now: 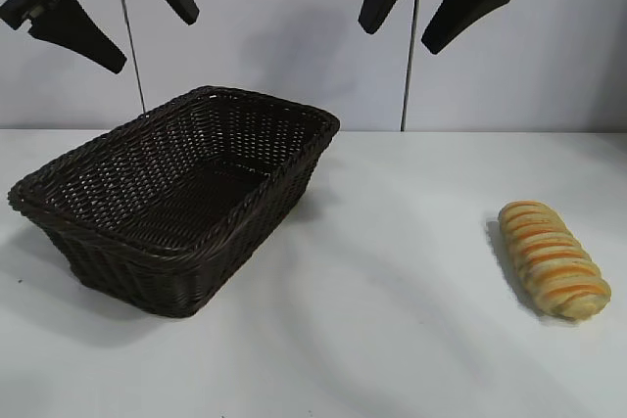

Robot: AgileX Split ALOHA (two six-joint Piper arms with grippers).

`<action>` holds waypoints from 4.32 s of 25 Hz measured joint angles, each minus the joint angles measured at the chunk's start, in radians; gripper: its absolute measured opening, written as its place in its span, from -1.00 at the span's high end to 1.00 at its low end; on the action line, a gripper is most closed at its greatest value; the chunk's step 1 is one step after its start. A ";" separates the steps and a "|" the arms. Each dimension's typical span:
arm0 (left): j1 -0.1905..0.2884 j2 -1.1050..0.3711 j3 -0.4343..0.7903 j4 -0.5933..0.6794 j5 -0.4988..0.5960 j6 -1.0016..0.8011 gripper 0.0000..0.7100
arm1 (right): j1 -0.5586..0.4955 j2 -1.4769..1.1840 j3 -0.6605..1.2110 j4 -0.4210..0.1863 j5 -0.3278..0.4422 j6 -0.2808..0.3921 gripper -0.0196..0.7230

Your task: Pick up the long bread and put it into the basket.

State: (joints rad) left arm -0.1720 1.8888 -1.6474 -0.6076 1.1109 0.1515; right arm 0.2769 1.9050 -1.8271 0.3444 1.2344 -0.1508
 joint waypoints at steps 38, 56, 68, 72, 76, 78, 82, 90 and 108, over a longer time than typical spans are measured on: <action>0.000 0.000 0.000 0.000 -0.037 0.000 -0.71 | 0.000 0.000 0.000 0.000 0.001 0.000 -0.42; 0.000 -0.210 0.285 0.000 -0.034 -0.015 -0.68 | 0.000 0.000 0.000 0.000 0.000 0.000 -0.42; 0.000 -0.404 0.615 -0.004 -0.244 -0.378 -0.68 | 0.000 0.000 0.000 0.000 0.000 -0.001 -0.42; 0.000 -0.405 0.634 -0.004 -0.250 -0.465 -0.68 | 0.000 0.000 0.000 0.000 0.000 -0.001 -0.42; -0.016 -0.407 0.643 0.036 -0.253 -0.523 -0.67 | 0.000 0.000 0.000 0.000 0.000 -0.001 -0.42; -0.055 -0.407 0.666 0.059 -0.261 -0.574 -0.67 | 0.000 0.000 0.000 0.000 0.000 -0.001 -0.42; -0.129 -0.407 0.724 0.106 -0.350 -0.693 -0.67 | 0.000 0.000 0.000 0.000 0.000 -0.001 -0.42; -0.139 -0.404 0.773 0.160 -0.495 -0.858 -0.67 | 0.000 0.000 0.000 0.000 0.000 -0.001 -0.42; -0.139 -0.214 0.773 0.223 -0.704 -0.904 -0.67 | 0.000 0.000 0.000 0.000 0.001 -0.001 -0.42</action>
State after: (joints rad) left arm -0.3115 1.6746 -0.8740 -0.3843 0.4065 -0.7520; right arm 0.2769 1.9050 -1.8271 0.3442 1.2355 -0.1519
